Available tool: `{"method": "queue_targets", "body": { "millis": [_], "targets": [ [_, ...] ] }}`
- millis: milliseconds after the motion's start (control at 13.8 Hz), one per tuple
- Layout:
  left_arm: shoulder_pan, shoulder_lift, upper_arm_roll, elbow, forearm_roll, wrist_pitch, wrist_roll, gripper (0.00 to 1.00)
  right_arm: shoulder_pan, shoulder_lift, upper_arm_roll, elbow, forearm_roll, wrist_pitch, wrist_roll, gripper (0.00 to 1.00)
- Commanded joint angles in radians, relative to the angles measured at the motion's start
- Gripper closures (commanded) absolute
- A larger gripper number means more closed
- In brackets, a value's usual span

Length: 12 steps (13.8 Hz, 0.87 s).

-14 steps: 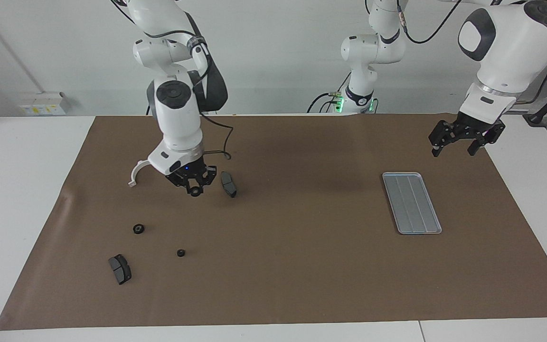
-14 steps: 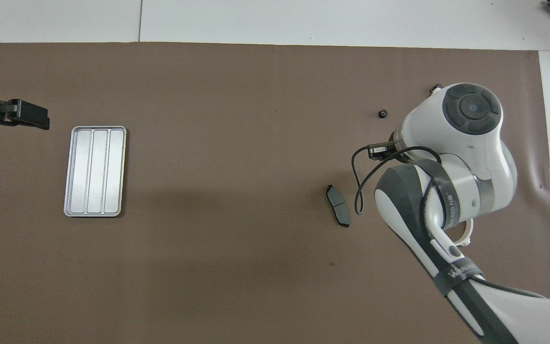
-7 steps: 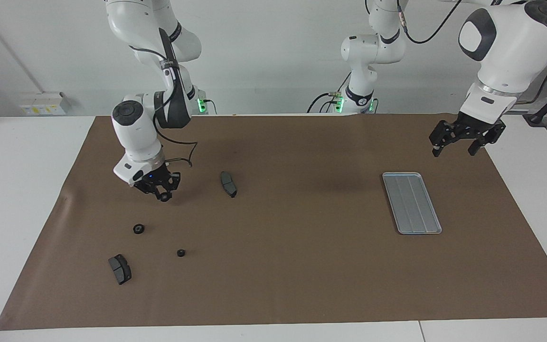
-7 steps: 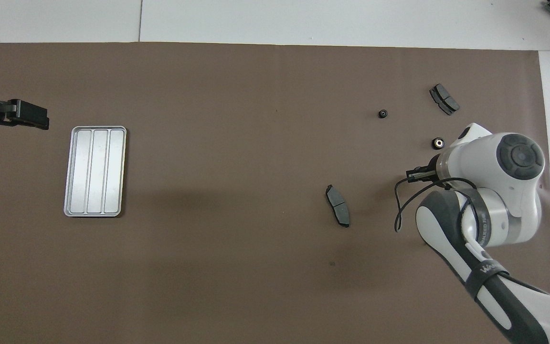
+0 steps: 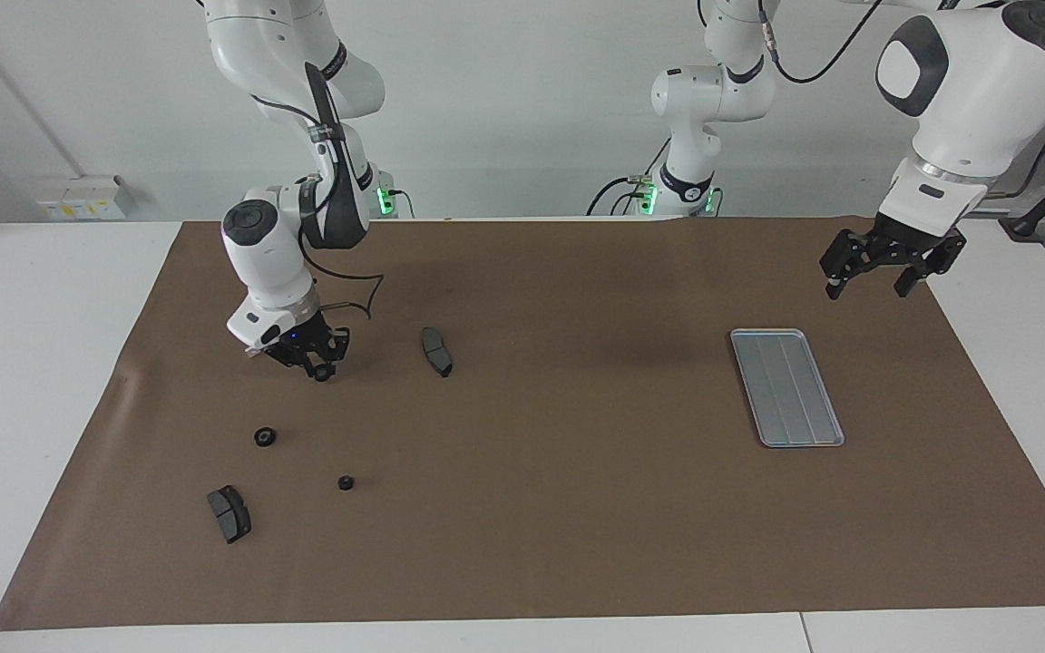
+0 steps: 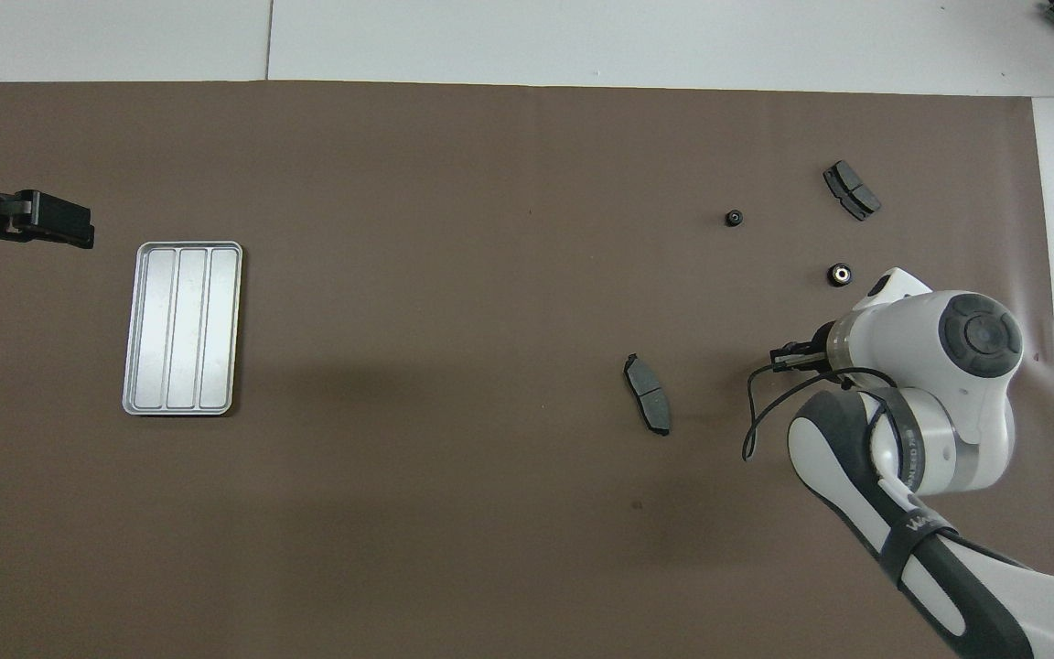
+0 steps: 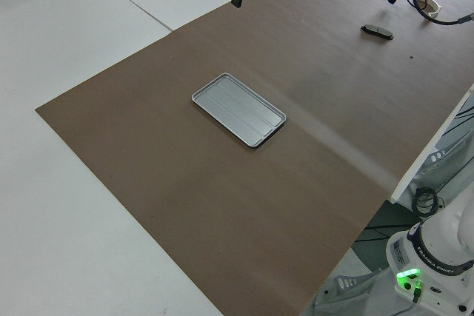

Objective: Place bearing gear from tray to pile

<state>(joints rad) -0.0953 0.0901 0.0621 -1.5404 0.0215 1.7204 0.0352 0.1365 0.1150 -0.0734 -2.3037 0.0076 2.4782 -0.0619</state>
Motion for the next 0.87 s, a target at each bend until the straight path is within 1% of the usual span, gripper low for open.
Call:
{"method": "queue_targets", "body": {
  "millis": [0,145,362,434,579,796],
  "targets": [
    [0.006,-0.032,-0.004,-0.038,0.014,0.011,0.006,0.00,-0.008,-0.018,0.009,-0.025,0.026,0.027,-0.012,0.00],
    [0.006,-0.032,-0.004,-0.038,0.014,0.011,0.006,0.00,-0.005,-0.015,0.010,-0.001,0.026,0.027,0.010,0.00],
    [0.006,-0.032,-0.004,-0.038,0.014,0.011,0.006,0.00,0.003,-0.024,0.017,0.104,0.026,-0.004,0.083,0.00],
    [0.006,-0.032,-0.004,-0.038,0.014,0.011,0.006,0.00,0.008,-0.025,0.015,0.145,0.022,-0.036,0.108,0.00],
    [0.000,-0.030,-0.004,-0.038,0.014,0.011,0.006,0.00,0.005,-0.025,0.012,0.246,0.008,-0.144,0.146,0.00],
    [-0.001,-0.032,-0.004,-0.038,0.014,0.011,0.006,0.00,-0.024,-0.029,0.006,0.409,0.005,-0.330,0.148,0.00]
  ]
}}
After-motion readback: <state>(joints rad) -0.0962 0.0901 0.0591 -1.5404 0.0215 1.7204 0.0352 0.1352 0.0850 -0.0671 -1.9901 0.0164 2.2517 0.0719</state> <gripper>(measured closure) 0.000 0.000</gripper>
